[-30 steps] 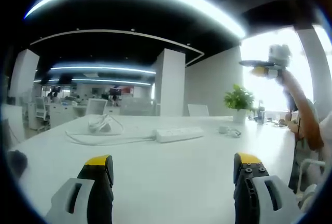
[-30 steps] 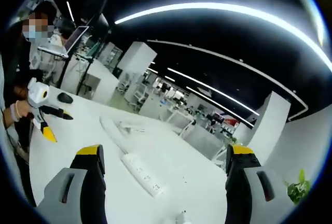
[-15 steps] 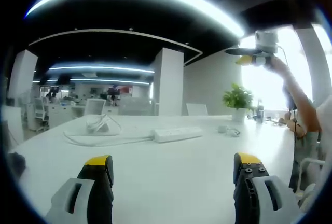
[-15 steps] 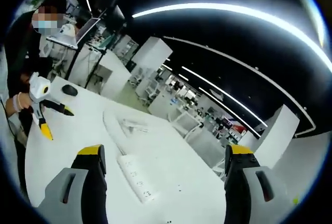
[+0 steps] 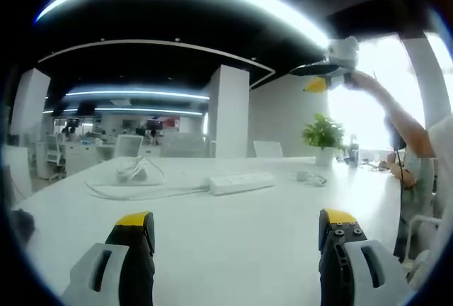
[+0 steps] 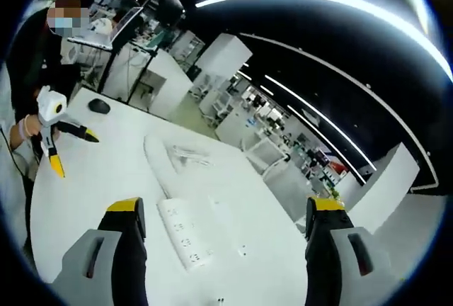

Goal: Straighten the power strip on the desk, plug the charger into it

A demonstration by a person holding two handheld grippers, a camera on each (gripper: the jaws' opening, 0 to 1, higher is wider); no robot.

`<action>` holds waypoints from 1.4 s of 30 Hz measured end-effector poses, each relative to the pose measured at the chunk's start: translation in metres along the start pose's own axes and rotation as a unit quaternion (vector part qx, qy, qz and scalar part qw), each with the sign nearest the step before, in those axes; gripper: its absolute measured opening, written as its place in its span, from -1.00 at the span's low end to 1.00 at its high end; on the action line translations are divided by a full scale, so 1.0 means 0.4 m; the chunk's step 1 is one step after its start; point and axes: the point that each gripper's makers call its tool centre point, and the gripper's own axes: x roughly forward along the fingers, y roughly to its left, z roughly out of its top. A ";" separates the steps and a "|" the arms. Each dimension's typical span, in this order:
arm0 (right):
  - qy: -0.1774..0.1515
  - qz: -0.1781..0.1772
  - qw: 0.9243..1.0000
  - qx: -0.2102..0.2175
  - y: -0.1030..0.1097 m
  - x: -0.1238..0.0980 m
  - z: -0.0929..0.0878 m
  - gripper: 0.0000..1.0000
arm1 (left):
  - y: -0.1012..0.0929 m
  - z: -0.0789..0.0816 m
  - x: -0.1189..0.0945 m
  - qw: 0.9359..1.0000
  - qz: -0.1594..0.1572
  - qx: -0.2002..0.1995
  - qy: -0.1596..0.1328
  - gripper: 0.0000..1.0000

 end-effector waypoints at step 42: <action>0.106 0.216 0.968 -0.065 0.018 0.262 -0.245 0.90 | 0.000 -0.007 0.017 1.000 -0.003 -0.003 0.005 0.98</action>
